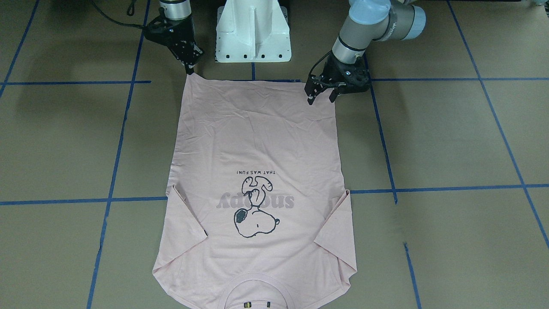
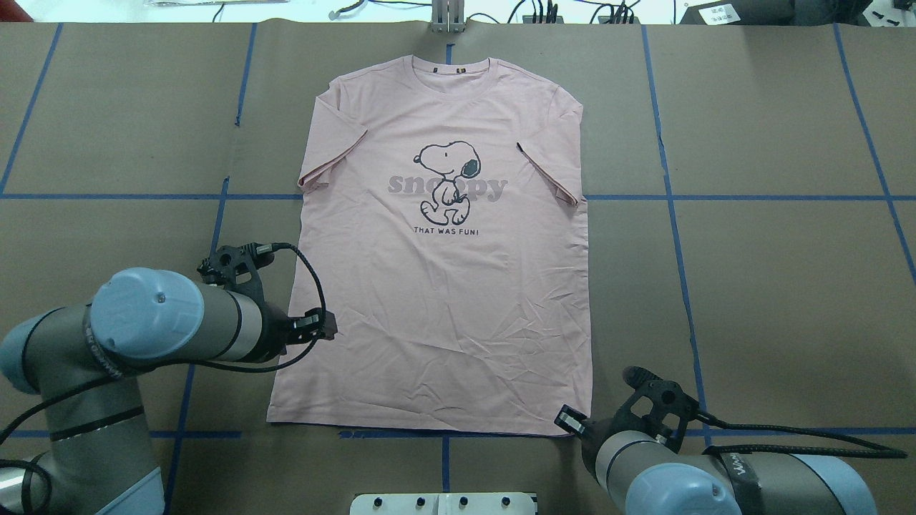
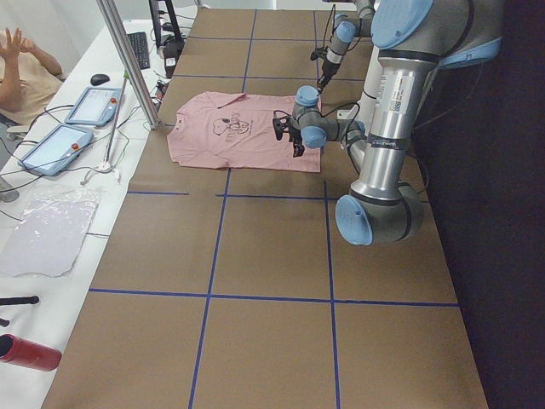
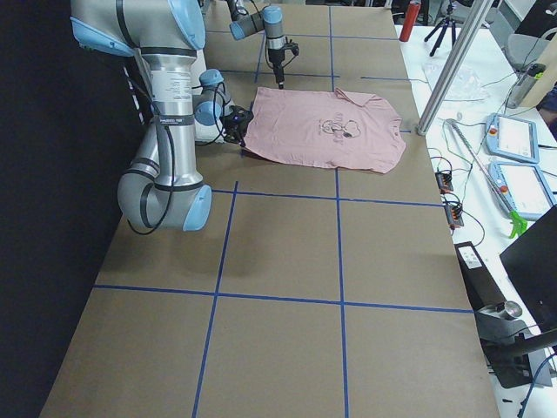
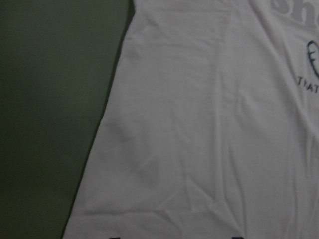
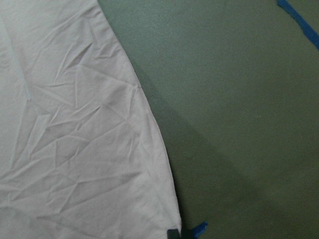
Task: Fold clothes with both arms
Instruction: 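Move the left gripper down to the other hem corner nearest the robot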
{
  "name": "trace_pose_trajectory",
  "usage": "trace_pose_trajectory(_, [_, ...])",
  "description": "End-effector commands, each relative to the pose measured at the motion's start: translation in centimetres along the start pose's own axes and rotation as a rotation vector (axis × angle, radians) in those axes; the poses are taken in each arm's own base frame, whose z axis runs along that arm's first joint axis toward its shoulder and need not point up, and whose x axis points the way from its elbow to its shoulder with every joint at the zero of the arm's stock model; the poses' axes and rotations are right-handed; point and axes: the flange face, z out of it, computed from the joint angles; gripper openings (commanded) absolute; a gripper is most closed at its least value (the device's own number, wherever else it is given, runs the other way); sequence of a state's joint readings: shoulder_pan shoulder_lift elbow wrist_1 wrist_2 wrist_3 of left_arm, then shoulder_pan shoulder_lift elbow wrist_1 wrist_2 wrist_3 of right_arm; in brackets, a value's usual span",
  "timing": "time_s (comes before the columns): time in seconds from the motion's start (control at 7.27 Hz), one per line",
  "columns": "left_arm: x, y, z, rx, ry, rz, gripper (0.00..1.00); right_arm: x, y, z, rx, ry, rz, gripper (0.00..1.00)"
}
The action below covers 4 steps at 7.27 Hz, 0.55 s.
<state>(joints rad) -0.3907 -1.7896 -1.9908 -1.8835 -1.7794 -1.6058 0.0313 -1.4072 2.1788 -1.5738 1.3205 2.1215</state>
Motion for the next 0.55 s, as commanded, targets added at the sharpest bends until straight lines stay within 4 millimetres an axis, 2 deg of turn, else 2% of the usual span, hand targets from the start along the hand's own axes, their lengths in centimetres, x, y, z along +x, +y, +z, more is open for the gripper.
trace_pose_trajectory(0.0, [-4.6,2.8,1.6,-0.011,-0.105,-0.003,0.79,0.0,-0.1,0.1,0.001,0.001,0.0,0.0])
trace_pose_trajectory(0.14, [-4.7,3.1,1.7,-0.016,-0.09,-0.005,0.78,0.0,-0.1,0.1,0.001,0.001,0.0,0.0])
trace_pose_trajectory(0.28, [-4.7,4.6,2.4,-0.036,-0.096,-0.003,0.78,0.0,-0.1,0.1,0.001,0.001,0.0,0.0])
trace_pose_trajectory(0.41, [-4.2,5.0,2.4,-0.042,-0.089,-0.008,0.78,0.1,-0.2,0.1,0.003,0.002,0.001,0.0])
